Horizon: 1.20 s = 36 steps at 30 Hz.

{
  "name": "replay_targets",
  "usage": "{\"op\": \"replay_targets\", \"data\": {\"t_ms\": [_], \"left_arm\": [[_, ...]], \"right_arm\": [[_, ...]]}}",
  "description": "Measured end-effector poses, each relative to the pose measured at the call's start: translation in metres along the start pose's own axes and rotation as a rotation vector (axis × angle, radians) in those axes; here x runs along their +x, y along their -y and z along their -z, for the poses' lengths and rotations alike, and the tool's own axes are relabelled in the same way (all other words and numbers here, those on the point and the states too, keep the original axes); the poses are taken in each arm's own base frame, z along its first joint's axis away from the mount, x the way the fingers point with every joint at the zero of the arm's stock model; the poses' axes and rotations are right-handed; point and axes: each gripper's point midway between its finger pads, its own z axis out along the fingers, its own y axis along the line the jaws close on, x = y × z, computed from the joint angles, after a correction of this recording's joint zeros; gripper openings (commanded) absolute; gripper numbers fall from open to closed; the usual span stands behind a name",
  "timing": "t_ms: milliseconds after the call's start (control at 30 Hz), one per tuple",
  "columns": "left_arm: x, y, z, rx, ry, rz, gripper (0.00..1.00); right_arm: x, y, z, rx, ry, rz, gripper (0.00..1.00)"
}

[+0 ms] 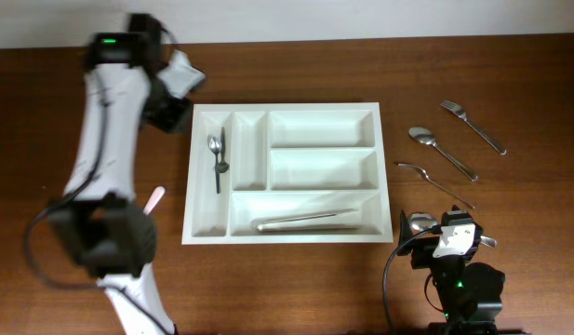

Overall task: Pack container
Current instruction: 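Move the left gripper left and down over the white plastic knife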

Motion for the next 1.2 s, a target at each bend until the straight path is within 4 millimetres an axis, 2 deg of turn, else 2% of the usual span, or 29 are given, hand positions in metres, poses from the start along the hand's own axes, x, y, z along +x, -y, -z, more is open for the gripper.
{"op": "replay_targets", "data": {"t_ms": [100,167,233,400,433,500,533,567,933,1100,1200], "left_arm": [[0.015,-0.03,0.049,-0.075,0.098,0.111,0.45],[0.027,-0.044,0.068,-0.105,0.133,0.169,0.45],[0.036,-0.052,0.075,-0.112,0.143,0.21,0.45],[0.037,-0.051,0.049,-0.055,0.124,0.237,0.51],[0.037,-0.049,0.043,-0.039,0.117,0.237,0.58],[0.035,-0.045,0.035,-0.016,0.107,0.241,0.86],[0.034,-0.044,0.033,-0.008,0.108,0.244,0.96],[0.033,-0.042,0.032,-0.002,0.109,0.249,0.99],[0.009,-0.011,0.032,0.07,0.147,0.277,0.99],[0.004,-0.018,0.033,0.043,0.171,0.283,0.99],[0.005,-0.032,0.035,-0.029,0.176,0.289,0.99]], "right_arm": [[0.0,0.0,0.0,0.0,0.0,0.0,0.99],[0.0,0.0,0.0,0.0,0.0,0.0,0.99],[0.0,0.0,0.0,0.0,0.0,0.0,0.99],[0.0,0.0,0.0,0.0,0.0,0.0,0.99],[0.0,0.0,0.0,0.0,0.0,0.0,0.99],[0.0,0.0,0.0,0.0,0.0,0.0,0.99],[0.0,0.0,0.0,0.0,0.0,0.0,0.99],[0.0,0.0,0.0,0.0,0.0,0.0,0.99],[0.0,0.0,0.0,0.0,0.0,0.0,0.99],[0.0,0.0,0.0,0.0,0.0,0.0,0.99],[0.0,0.0,0.0,0.0,0.0,0.0,0.99]]}}
